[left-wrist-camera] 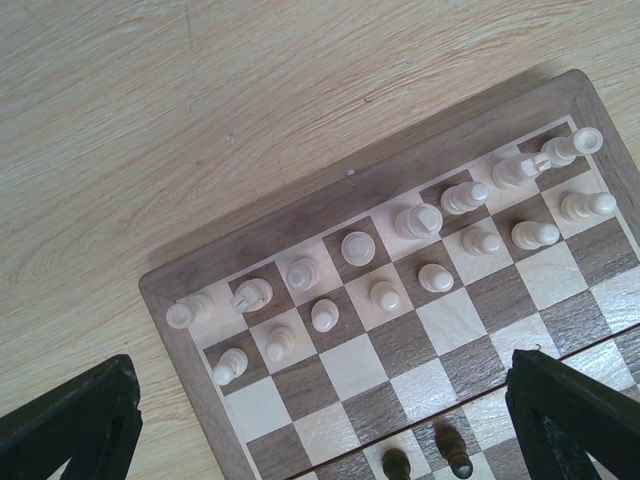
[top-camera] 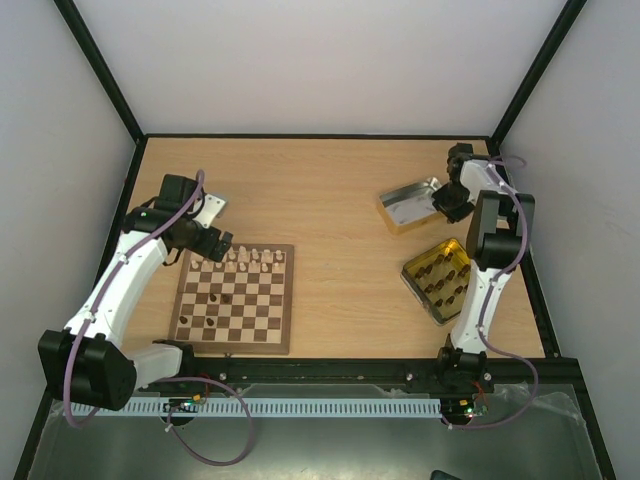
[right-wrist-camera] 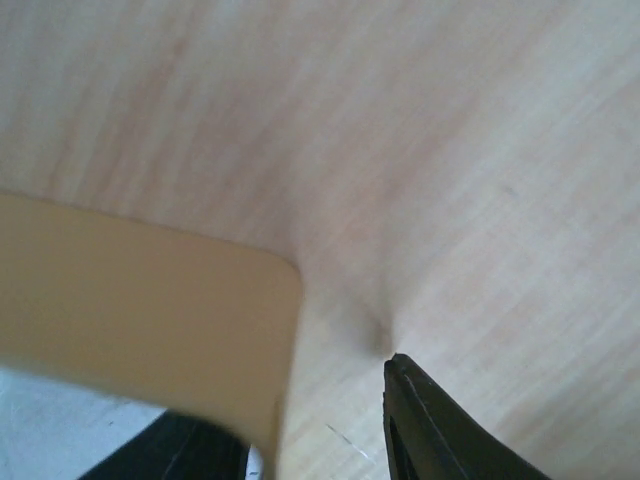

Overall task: Set up the chess pieces on the board
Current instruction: Move the storage box to the center of the board.

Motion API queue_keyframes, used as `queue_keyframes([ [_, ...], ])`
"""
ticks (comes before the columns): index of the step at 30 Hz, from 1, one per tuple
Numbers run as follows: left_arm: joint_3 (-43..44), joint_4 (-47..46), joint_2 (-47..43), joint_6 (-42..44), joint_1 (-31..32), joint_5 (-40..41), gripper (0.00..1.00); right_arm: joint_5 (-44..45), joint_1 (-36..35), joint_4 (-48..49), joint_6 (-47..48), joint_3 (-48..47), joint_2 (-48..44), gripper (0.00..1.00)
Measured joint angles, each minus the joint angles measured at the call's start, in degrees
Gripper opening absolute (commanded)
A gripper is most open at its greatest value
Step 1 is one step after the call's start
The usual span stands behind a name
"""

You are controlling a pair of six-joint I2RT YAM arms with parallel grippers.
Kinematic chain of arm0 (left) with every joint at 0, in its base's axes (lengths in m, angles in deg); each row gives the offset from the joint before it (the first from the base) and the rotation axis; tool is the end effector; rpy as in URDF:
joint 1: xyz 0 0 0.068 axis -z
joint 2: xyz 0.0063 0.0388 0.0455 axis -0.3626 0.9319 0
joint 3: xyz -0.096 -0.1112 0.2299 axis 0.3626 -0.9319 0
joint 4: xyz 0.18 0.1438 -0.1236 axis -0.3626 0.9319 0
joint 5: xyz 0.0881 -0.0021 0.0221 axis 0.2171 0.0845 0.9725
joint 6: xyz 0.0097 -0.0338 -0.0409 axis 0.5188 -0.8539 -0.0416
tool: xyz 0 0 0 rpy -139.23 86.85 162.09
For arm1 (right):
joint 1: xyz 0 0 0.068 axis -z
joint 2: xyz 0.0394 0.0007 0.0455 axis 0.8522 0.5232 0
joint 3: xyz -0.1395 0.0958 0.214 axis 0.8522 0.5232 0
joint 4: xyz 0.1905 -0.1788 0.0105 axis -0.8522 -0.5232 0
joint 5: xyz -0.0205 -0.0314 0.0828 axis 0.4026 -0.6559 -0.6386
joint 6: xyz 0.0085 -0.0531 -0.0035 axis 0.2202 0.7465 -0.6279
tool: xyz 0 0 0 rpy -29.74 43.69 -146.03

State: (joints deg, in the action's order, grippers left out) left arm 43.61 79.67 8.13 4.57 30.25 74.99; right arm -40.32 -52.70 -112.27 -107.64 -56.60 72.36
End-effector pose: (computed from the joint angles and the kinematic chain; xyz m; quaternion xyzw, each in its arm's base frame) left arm 0.2299 -0.0394 0.2939 0.2169 0.9349 -0.0230 0.2801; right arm 0.4439 -0.0415 0.1605 0.4240 0.8983 0.0770 0.0859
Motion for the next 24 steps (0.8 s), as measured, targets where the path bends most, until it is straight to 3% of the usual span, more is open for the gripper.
queue_keyframes([
  [3, 0.0, 0.0, 0.0, 0.0, 0.3, 0.1, 0.99, -0.5, 0.2, 1.5, -2.0, 6.3, -4.8, 0.37],
  [14, 0.0, -0.1, 0.2, -0.6, 0.5, 0.2, 0.99, -1.9, 0.5, 6.9, -10.9, 12.3, -15.2, 0.34],
  [20, 0.0, -0.1, 0.3, -0.6, 0.7, 0.3, 0.99, -5.5, 0.2, 9.7, -14.0, 15.7, -16.7, 0.41],
  [24, 0.7, 0.0, 0.6, -0.7, 0.2, 0.2, 0.99, -4.5, -2.6, 7.2, -10.8, 11.6, -17.2, 0.50],
])
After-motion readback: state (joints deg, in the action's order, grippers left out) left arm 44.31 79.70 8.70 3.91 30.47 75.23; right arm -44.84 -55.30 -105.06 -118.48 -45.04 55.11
